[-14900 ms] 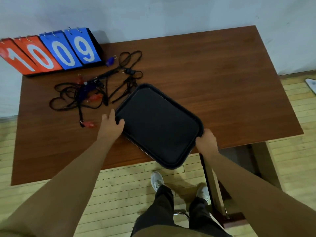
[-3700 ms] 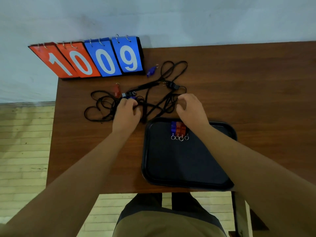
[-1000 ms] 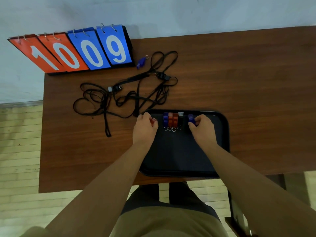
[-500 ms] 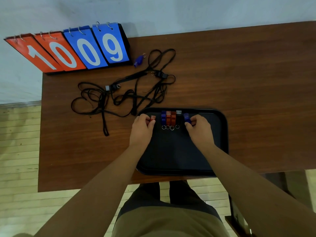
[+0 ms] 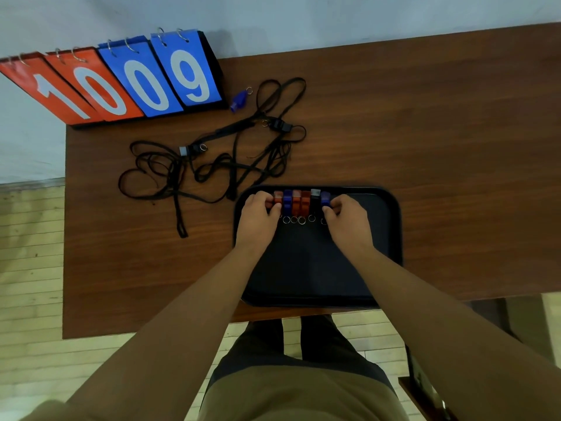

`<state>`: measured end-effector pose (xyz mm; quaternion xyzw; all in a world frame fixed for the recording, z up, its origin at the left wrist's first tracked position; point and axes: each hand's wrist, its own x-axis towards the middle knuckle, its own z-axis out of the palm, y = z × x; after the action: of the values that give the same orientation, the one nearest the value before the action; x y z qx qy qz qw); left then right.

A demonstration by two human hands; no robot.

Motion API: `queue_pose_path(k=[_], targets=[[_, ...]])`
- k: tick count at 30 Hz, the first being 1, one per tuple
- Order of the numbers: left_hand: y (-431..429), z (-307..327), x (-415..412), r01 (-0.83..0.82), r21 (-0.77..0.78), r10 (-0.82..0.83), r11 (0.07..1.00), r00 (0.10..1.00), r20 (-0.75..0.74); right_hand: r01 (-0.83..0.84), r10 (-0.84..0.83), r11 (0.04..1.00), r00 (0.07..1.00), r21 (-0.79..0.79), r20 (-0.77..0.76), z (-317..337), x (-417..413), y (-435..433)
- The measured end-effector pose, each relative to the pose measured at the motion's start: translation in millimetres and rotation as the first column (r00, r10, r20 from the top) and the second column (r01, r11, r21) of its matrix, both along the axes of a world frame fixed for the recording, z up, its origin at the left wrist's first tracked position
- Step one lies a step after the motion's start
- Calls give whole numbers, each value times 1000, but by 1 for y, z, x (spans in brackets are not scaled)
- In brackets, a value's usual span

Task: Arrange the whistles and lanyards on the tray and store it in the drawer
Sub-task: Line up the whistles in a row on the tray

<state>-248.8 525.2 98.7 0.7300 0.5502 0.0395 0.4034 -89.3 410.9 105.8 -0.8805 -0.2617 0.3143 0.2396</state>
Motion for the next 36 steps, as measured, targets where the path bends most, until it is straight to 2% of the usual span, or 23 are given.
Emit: queue_pose_path(k=[13, 19, 24, 30, 33, 36], targets=[[-7, 5, 8, 4, -46, -2, 999, 999, 33, -28, 29, 1000, 998, -6, 53, 2, 9, -2], [-6, 6, 4, 44, -35, -43, 998, 999, 14, -88, 90, 996, 993, -30, 77, 4, 13, -4], [-1, 10, 6, 43, 34, -43, 998, 999, -6, -108, 110, 994, 991, -33, 79, 5, 15, -2], [0, 13, 5, 63, 21, -63, 998, 998, -26, -106, 110, 993, 990, -45, 92, 12, 16, -3], [5, 20, 0, 36, 14, -36, 999, 999, -9, -93, 95, 995, 990, -18, 107, 22, 19, -1], [18, 32, -4, 77, 34, -77, 996, 997, 22, -111, 107, 993, 987, 29, 121, 36, 25, 12]])
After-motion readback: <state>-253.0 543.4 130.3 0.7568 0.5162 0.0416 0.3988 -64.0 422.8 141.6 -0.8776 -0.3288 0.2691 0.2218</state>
